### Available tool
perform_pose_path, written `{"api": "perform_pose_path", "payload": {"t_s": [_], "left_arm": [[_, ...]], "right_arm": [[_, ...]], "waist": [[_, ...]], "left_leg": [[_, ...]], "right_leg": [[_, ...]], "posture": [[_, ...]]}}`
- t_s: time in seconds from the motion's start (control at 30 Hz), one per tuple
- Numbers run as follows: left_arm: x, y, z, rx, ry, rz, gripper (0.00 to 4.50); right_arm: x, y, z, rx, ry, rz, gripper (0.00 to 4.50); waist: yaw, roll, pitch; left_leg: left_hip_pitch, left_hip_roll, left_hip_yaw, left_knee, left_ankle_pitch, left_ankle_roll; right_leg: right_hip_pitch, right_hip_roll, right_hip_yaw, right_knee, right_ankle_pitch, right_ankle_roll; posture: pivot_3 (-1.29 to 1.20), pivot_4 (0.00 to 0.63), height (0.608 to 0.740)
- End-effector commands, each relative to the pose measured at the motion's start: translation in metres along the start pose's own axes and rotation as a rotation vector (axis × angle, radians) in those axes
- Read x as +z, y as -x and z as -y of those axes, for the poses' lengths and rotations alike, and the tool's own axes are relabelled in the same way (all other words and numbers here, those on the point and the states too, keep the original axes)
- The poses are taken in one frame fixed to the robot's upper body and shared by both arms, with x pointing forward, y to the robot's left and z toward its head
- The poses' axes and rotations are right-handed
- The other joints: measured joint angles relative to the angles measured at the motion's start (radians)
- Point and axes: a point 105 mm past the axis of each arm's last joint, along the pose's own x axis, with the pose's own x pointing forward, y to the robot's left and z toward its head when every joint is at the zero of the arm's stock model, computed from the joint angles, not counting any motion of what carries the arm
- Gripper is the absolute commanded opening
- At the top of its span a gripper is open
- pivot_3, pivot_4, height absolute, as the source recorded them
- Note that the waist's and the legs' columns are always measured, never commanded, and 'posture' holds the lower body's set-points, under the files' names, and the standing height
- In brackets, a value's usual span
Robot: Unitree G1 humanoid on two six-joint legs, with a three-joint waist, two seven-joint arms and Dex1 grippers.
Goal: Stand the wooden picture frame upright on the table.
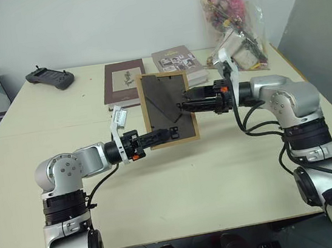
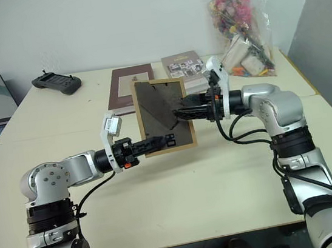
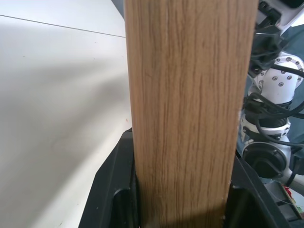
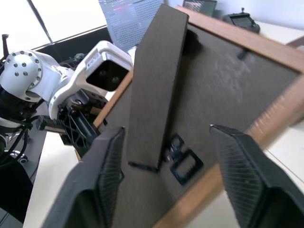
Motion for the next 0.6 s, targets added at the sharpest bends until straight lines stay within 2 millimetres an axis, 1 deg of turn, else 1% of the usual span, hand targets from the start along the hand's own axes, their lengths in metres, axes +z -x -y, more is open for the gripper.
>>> {"api": "perform_pose_path", "payload": {"t_s": [0.03,0.07,0.1,0.17,0.23,0.27,0.37,0.43,0.53,0.6], "left_arm": [[0.015,-0.004,0.02,-0.07,-0.08,0.035,1.29],[0.015,-0.004,0.02,-0.067,-0.082,0.034,1.29],[0.015,-0.004,0.019,-0.063,-0.082,0.034,1.29],[0.014,-0.003,0.017,-0.048,-0.086,0.031,1.29],[0.013,-0.001,0.015,-0.035,-0.09,0.026,1.29],[0.011,0.0,0.014,-0.032,-0.091,0.024,1.29],[0.009,0.001,0.014,-0.031,-0.089,0.02,1.29],[0.008,0.002,0.014,-0.031,-0.087,0.019,1.29],[0.007,0.004,0.012,-0.023,-0.088,0.022,1.29],[0.007,0.005,0.01,-0.007,-0.082,0.021,1.29]], "right_arm": [[0.009,-0.019,0.0,-0.002,0.082,0.003,3.9],[0.009,-0.022,-0.001,0.005,0.088,0.003,4.23],[0.011,-0.025,-0.004,0.023,0.099,0.007,4.33],[0.014,-0.028,-0.012,0.067,0.107,0.018,4.33],[0.022,-0.028,-0.027,0.148,0.089,0.057,4.33],[0.024,-0.026,-0.035,0.191,0.082,0.066,4.33],[0.023,-0.016,-0.048,0.262,0.07,0.059,4.33],[0.023,-0.008,-0.051,0.279,0.055,0.055,4.33],[0.025,0.003,-0.051,0.27,0.023,0.07,4.33],[0.019,0.013,-0.042,0.216,0.012,0.056,4.33]], "waist": [[-0.003,0.0,0.0],[-0.004,0.0,0.0],[-0.005,0.0,0.0],[-0.006,0.0,0.0],[-0.006,0.0,0.0],[-0.006,0.0,0.0],[-0.006,0.0,0.0],[-0.005,0.0,0.0],[-0.007,0.0,0.0],[-0.008,0.0,0.0]], "left_leg": [[0.0,0.0,0.0,0.0,0.0,0.0],[0.0,0.0,0.0,0.0,0.0,0.0],[0.0,0.0,0.0,0.0,0.0,0.0],[0.0,0.0,0.0,0.0,0.0,0.0],[-0.001,0.0,0.0,0.0,0.0,0.0],[-0.001,0.0,0.0,0.0,0.0,0.0],[-0.001,0.0,-0.001,0.0,0.0,0.0],[-0.001,0.0,-0.001,0.0,0.0,0.0],[-0.001,0.0,-0.001,0.0,0.0,0.0],[-0.001,0.0,-0.001,0.0,0.0,0.0]], "right_leg": [[0.0,0.0,0.0,0.0,0.0,0.0],[0.0,0.0,0.0,0.0,0.0,0.0],[0.0,0.0,0.0,0.0,0.0,0.0],[-0.001,0.0,0.0,0.0,0.0,0.0],[-0.001,0.0,0.0,0.0,0.0,0.0],[-0.001,0.0,0.0,0.0,0.0,0.0],[-0.001,0.0,-0.001,0.0,0.0,0.0],[-0.001,0.0,-0.001,0.0,0.0,0.0],[-0.001,0.0,0.0,0.0,0.0,0.0],[-0.001,0.0,-0.001,0.0,0.0,0.0]], "posture": [[0.0,0.15,0.74],[0.0,0.15,0.74],[0.0,0.15,0.74],[0.0,0.15,0.74],[0.0,0.15,0.74],[0.0,0.15,0.74],[0.0,0.15,0.74],[0.0,0.15,0.74],[0.0,0.15,0.74],[0.0,0.15,0.74]]}}
